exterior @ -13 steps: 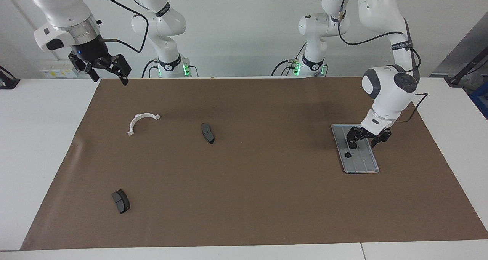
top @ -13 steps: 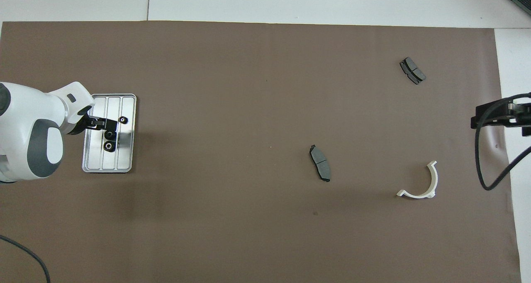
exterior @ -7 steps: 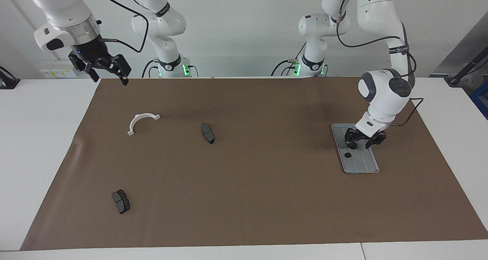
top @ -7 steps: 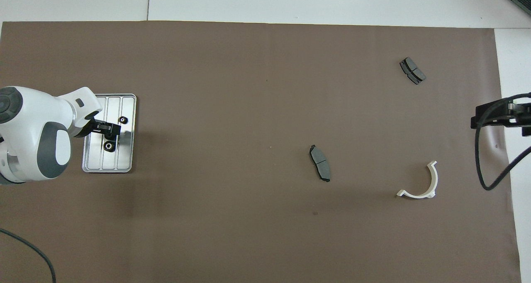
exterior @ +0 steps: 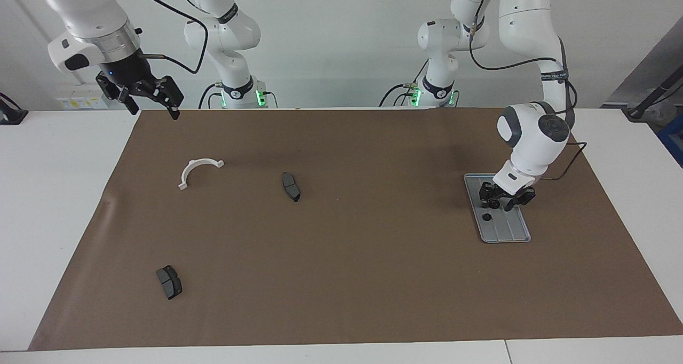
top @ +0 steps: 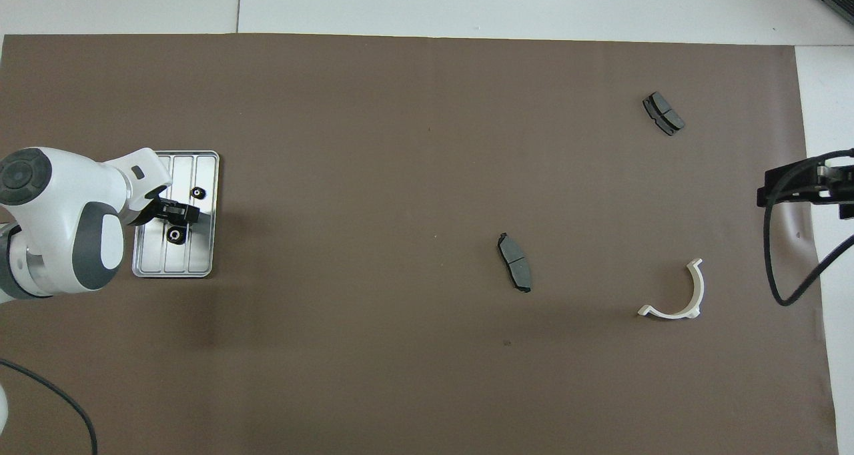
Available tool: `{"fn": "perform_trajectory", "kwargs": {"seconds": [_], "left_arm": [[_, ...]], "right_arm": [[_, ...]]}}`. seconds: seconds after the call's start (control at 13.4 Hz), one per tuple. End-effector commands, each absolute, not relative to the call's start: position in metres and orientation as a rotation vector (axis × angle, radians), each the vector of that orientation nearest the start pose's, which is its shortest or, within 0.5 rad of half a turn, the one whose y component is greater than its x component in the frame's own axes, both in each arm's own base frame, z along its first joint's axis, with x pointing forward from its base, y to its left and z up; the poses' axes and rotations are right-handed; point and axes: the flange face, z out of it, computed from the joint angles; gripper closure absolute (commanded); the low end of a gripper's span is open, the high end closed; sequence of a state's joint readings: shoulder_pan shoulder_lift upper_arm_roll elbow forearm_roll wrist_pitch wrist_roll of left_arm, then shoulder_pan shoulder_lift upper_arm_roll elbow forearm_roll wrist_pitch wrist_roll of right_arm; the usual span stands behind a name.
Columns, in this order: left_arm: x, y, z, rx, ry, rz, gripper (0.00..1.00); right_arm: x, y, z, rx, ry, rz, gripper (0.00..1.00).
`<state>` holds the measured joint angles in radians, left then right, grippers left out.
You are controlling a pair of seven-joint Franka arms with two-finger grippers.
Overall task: Place bearing gear from tray to pile
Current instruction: 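Lift the black bearing out of the tray with the left gripper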
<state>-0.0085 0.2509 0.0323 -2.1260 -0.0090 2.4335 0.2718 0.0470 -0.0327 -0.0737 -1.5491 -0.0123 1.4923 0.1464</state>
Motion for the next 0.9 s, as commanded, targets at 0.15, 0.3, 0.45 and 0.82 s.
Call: {"fn": "perform_trajectory", "kwargs": {"seconds": [0.15, 0.3, 0.45, 0.82], "left_arm": [[0.5697, 0.0129, 0.2944, -3.100, 0.403, -0.048, 0.30], [0.5703, 0.0129, 0.2944, -3.100, 0.403, -0.050, 0.36], [0.5717, 0.0129, 0.2952, -3.099, 0.403, -0.059, 0.45], [0.5720, 0.0146, 0.2955, -3.099, 0.398, -0.064, 0.69]], "right_arm": [[0.5274, -0.0183, 0.6463, -3.116, 0.231, 0.044, 0.00], [0.5274, -0.0183, 0.6463, -3.116, 0.231, 0.044, 0.00], [0.5274, -0.0175, 0.6463, -3.116, 0.228, 0.044, 0.00], [0.5274, -0.0183, 0.6463, -3.116, 0.231, 0.044, 0.00]]}}
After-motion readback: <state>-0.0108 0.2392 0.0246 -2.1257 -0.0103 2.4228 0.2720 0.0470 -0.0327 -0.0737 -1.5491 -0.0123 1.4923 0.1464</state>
